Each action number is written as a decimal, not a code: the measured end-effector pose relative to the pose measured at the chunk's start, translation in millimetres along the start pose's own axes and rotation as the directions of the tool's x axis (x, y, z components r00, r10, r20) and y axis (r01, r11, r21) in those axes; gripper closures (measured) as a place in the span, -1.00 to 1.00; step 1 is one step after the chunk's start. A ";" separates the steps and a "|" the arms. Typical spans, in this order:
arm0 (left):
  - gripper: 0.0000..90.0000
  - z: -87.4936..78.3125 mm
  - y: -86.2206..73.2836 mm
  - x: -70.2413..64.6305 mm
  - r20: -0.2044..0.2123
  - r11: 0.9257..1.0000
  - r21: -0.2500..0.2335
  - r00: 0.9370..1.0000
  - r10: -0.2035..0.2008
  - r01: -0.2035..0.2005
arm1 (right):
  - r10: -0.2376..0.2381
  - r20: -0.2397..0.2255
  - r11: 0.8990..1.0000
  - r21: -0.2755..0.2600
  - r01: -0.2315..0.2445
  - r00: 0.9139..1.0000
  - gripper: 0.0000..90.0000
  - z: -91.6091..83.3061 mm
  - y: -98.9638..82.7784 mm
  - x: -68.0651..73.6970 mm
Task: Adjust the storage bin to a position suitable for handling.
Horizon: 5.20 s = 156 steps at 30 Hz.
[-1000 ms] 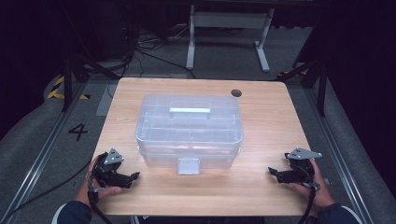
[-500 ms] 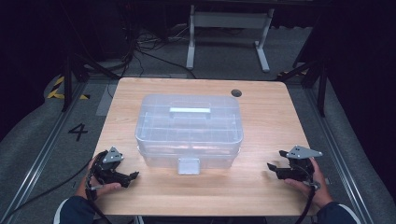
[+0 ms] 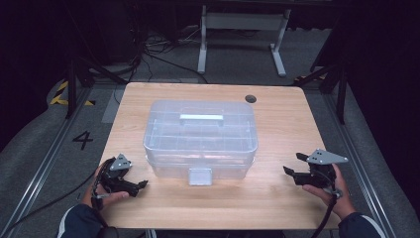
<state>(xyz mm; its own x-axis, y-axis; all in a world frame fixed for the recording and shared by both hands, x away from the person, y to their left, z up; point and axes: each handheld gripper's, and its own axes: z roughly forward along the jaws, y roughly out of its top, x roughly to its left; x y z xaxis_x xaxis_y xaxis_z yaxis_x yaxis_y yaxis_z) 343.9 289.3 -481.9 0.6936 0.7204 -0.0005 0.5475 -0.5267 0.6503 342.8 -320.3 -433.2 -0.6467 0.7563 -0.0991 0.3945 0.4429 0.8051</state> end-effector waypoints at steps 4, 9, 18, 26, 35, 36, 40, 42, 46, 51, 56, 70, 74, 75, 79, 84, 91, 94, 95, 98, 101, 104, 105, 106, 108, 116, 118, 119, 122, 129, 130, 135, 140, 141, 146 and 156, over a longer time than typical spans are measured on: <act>-0.99 1.4 0.4 -0.1 0.007 1.000 -0.004 1.000 -0.014 0.014 | -0.010 -0.001 1.000 -0.030 0.010 1.000 -0.34 -3.9 13.6 1.6; -0.99 1.2 0.8 0.0 0.008 1.000 0.001 1.000 -0.018 0.018 | -0.025 -0.009 0.998 -0.059 0.024 1.000 -0.33 -11.3 32.0 1.8; -0.99 1.3 0.9 0.1 0.008 1.000 0.001 1.000 -0.017 0.017 | -0.055 -0.012 0.992 -0.111 0.053 0.998 -0.30 -16.0 67.7 3.2; -0.99 1.4 0.9 -0.2 0.008 1.000 0.000 1.000 -0.020 0.020 | -0.082 -0.006 0.984 -0.160 0.080 0.997 -0.29 -18.6 99.9 2.3; -0.99 1.5 0.8 -0.2 0.007 1.000 -0.001 1.000 -0.020 0.020 | -0.116 -0.026 0.977 -0.183 0.109 0.993 -0.26 -11.3 129.3 8.3; -0.99 1.4 0.9 -0.2 0.007 1.000 0.000 1.000 -0.019 0.019 | -0.125 -0.026 0.976 -0.183 0.118 0.992 -0.24 -10.0 132.0 9.9; -0.99 1.4 0.8 -0.2 0.006 1.000 0.000 1.000 -0.020 0.020 | -0.143 -0.048 0.974 -0.186 0.132 0.989 -0.19 -5.3 142.4 16.1; -0.99 1.4 0.8 -0.2 0.006 1.000 0.000 1.000 -0.020 0.020 | -0.155 -0.049 0.972 -0.187 0.144 0.987 -0.18 -2.7 147.0 19.1; -0.99 1.4 0.8 -0.2 0.006 1.000 0.000 1.000 -0.020 0.020 | -0.172 -0.066 0.969 -0.192 0.156 0.983 -0.17 3.4 154.6 24.7; -0.99 1.4 0.8 -0.3 0.006 1.000 0.000 1.000 -0.020 0.020 | -0.177 -0.085 0.970 -0.185 0.159 0.980 -0.17 11.8 161.4 30.7; -0.99 1.4 0.8 -0.2 0.006 1.000 0.000 1.000 -0.020 0.020 | -0.184 -0.098 0.969 -0.184 0.164 0.978 -0.16 21.7 168.3 34.6; -0.99 1.4 0.8 -0.2 0.006 1.000 0.000 1.000 -0.020 0.020 | -0.213 -0.136 0.966 -0.178 0.188 0.968 -0.10 38.6 187.0 48.2; -0.99 1.3 0.8 -0.2 0.006 1.000 0.001 1.000 -0.020 0.020 | -0.226 -0.146 0.964 -0.172 0.200 0.963 -0.06 44.0 191.9 52.9; -0.99 1.3 0.8 -0.2 0.006 1.000 0.001 1.000 -0.020 0.020 | -0.231 -0.151 0.964 -0.167 0.205 0.961 -0.05 45.6 193.2 54.4; -0.99 1.4 0.8 -0.3 0.006 1.000 -0.001 1.000 -0.020 0.020 | -0.251 -0.166 0.961 -0.161 0.225 0.954 0.07 50.2 198.9 59.7; -0.99 1.4 0.8 -0.2 0.005 1.000 0.000 1.000 -0.020 0.020 | -0.272 -0.191 0.957 -0.154 0.245 0.943 0.25 55.0 205.1 64.3; -0.99 1.4 0.8 -0.2 0.006 1.000 0.000 1.000 -0.020 0.020 | -0.308 -0.200 0.948 -0.146 0.283 0.930 0.41 60.4 209.4 72.5; -0.99 1.4 0.8 -0.3 0.005 1.000 0.000 1.000 -0.020 0.020 | -0.306 -0.225 0.949 -0.149 0.277 0.925 0.44 59.7 209.4 70.5; -0.99 1.4 0.8 -0.2 0.005 1.000 0.000 1.000 -0.020 0.020 | -0.306 -0.225 0.949 -0.149 0.277 0.925 0.44 59.7 209.4 70.5; -0.99 1.4 0.8 -0.2 0.005 1.000 0.000 1.000 -0.020 0.020 | -0.314 -0.227 0.946 -0.154 0.284 0.922 0.44 57.1 208.8 73.4; -0.99 1.4 0.8 -0.5 0.004 1.000 -0.001 1.000 -0.022 0.022 | -0.327 -0.231 0.942 -0.155 0.297 0.916 0.42 58.1 209.8 77.9; -0.99 1.4 0.8 -0.4 0.004 1.000 0.000 1.000 -0.022 0.022 | -0.334 -0.232 0.940 -0.151 0.305 0.914 0.42 59.5 211.1 80.8; -0.99 1.4 0.8 -0.4 0.004 1.000 0.000 1.000 -0.022 0.022 | -0.341 -0.229 0.938 -0.150 0.313 0.912 0.44 60.2 212.3 82.5; -0.99 1.4 0.8 -0.4 0.004 1.000 0.000 1.000 -0.022 0.022 | -0.345 -0.223 0.937 -0.142 0.320 0.912 0.45 60.9 213.5 84.1; -0.99 1.4 0.8 -0.4 0.004 1.000 -0.001 1.000 -0.022 0.022 | -0.346 -0.226 0.937 -0.135 0.323 0.911 0.49 62.3 215.1 84.8; -0.99 2.2 1.3 0.3 -0.001 1.000 -0.005 1.000 -0.017 0.017 | -0.363 -0.223 0.931 -0.129 0.341 0.905 0.67 65.8 223.1 89.5; -0.99 2.2 1.3 0.3 -0.002 1.000 -0.005 1.000 -0.016 0.016 | -0.363 -0.226 0.931 -0.128 0.342 0.904 0.68 66.9 224.6 90.0; -0.99 2.2 1.3 0.4 -0.002 1.000 -0.006 1.000 -0.016 0.016 | -0.361 -0.227 0.932 -0.126 0.340 0.905 0.68 67.4 225.4 90.0; -0.98 1.6 1.2 0.1 0.001 1.000 -0.002 1.000 -0.024 0.025 | -0.363 -0.225 0.932 -0.111 0.346 0.904 0.68 67.4 227.7 90.9; -0.62 -2.9 -0.3 3.3 -0.037 0.998 -0.038 0.998 -0.045 0.044 | -0.333 -0.235 0.942 -0.110 0.316 0.913 0.67 68.0 229.0 88.5; -0.61 -3.3 -0.2 2.6 -0.039 0.998 -0.035 0.998 -0.049 0.047 | -0.332 -0.234 0.943 -0.106 0.316 0.914 0.67 67.7 229.9 88.5; -0.41 -5.1 4.4 -3.4 -0.034 0.999 -0.009 0.998 -0.053 0.053 | -0.334 -0.232 0.942 -0.084 0.324 0.914 0.67 67.1 235.3 88.4; -0.30 -14.0 11.4 -15.5 -0.084 1.000 -0.016 0.996 0.015 -0.017 | -0.324 -0.236 0.946 -0.077 0.315 0.916 0.67 67.3 239.1 86.5; -0.26 -15.4 12.4 -16.9 -0.096 0.999 -0.034 0.995 0.009 -0.012 | -0.322 -0.236 0.947 -0.075 0.313 0.917 0.67 67.2 239.7 86.3; -0.06 -34.0 21.2 -24.4 -0.130 0.994 -0.105 0.991 0.017 -0.031 | -0.320 -0.236 0.947 -0.058 0.315 0.918 0.66 67.3 243.3 86.1; 0.43 -63.3 35.2 -34.8 -0.143 0.977 -0.210 0.990 0.004 -0.035 | -0.292 -0.248 0.956 -0.049 0.289 0.924 0.65 68.5 252.7 79.6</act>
<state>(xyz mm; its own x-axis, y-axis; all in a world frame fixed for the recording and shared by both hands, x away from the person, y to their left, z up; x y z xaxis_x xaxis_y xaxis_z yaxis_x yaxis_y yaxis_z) 309.4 274.3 -410.9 0.6217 0.7753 0.1112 0.4122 -0.4446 0.7952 435.8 -115.2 -277.7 -0.8744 0.4499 -0.1818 0.1581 0.6183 0.7698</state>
